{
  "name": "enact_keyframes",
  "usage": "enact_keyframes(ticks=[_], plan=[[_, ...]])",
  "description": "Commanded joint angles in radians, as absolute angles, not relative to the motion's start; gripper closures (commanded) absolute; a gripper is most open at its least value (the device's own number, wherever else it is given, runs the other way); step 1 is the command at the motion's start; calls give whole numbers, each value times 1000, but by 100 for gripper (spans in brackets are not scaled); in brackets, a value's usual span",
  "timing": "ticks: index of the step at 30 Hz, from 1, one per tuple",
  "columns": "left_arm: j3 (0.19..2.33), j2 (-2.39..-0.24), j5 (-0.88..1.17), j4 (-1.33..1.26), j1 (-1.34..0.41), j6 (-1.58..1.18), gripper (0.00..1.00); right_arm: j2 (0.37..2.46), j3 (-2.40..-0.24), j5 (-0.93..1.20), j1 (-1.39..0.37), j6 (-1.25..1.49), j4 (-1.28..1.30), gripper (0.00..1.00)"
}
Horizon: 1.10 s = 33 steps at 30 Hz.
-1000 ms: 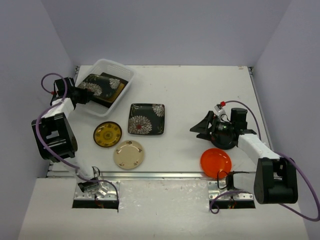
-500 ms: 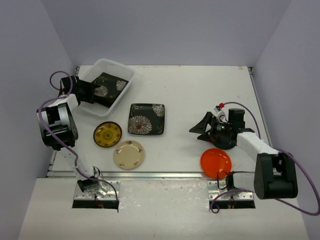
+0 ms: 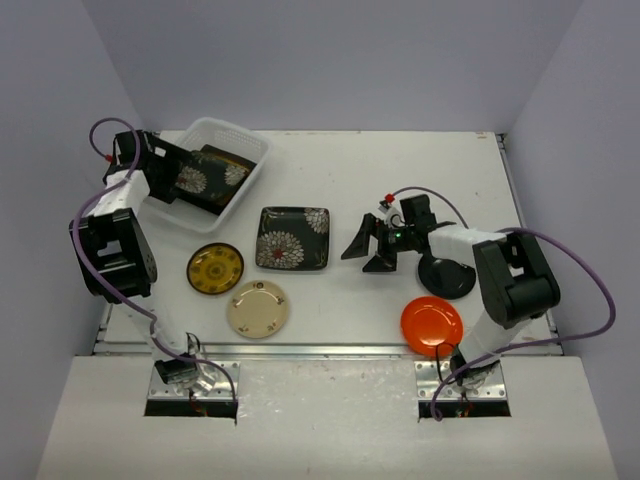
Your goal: Place the plates into the plastic bin on the countertop
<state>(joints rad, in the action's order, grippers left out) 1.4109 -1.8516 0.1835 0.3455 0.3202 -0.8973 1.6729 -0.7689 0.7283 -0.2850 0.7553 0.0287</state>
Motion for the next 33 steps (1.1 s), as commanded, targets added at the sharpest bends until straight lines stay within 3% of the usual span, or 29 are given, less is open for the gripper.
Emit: enact_keyframes(ticks=[1,12,20,23,26,29,33], plan=[[1509,-1888,241,385,325,-813,0,1787,-874,664,-354,816,-66,1],[1516,-1954,309,381,305,-787,0,1997,-1017,579,-415,902,-104,1],[1558,-1851,212,505,305,-715,0,2073,-1095,463,-429,907,-54,1],[1545,-1812,185,543,311,-715,0,2087,-1104,419,-428,924,-70,7],[1501,-1784,214,541,324,-716,0,2110,-1118,423,-430,943,-98,19],[1431,-1685,232,528,330,-703,0,2142,-1128,449,-430,951,-129,45],[1287,-1426,323,388,317,-665,0,2193,-1140,503,-428,947,-180,69]])
